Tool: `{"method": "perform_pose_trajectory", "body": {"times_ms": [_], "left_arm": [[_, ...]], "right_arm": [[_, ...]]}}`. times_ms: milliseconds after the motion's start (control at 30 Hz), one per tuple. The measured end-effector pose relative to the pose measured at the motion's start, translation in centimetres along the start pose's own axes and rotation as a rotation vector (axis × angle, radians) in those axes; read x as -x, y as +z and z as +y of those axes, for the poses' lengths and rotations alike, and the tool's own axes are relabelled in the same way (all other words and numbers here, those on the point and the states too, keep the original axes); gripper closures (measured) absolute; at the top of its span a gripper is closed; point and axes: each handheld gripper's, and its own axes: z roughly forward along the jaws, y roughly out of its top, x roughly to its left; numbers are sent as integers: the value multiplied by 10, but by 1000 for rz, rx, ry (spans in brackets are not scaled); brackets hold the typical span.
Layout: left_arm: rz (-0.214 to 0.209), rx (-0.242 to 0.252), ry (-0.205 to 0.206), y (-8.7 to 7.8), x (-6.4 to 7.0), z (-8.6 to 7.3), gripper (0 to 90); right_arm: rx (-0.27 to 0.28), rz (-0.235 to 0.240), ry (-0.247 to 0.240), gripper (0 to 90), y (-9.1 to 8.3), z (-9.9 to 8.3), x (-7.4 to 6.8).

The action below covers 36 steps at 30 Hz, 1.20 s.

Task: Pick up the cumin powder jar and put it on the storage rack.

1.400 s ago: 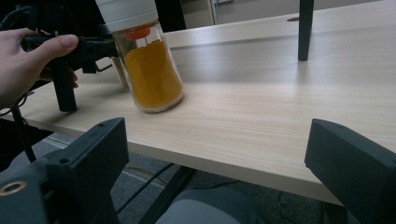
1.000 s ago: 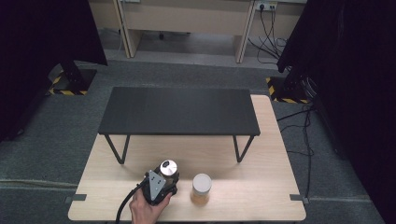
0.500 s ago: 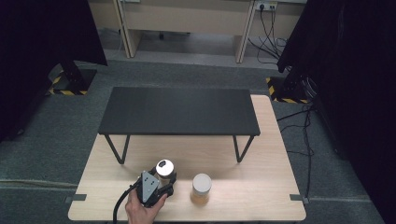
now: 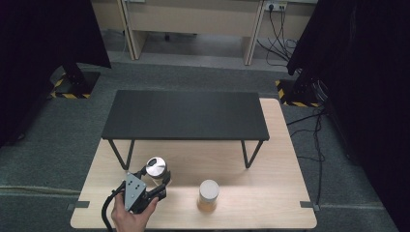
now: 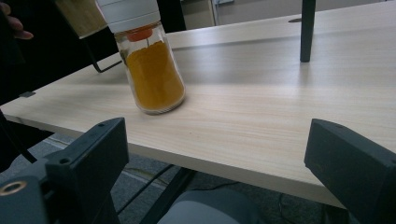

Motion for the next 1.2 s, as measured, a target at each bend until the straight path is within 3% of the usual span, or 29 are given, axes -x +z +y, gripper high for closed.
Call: {"method": "perform_pose_trajectory", "body": {"times_ms": [800,1200], "left_arm": [[34,17,31,-15,-24,42,305],[54,44,35,-17,-33,54,305]], "right_arm": [[6,24,8,112,2,0,5],[13,-30,-33,51,1,4,-7]]}}
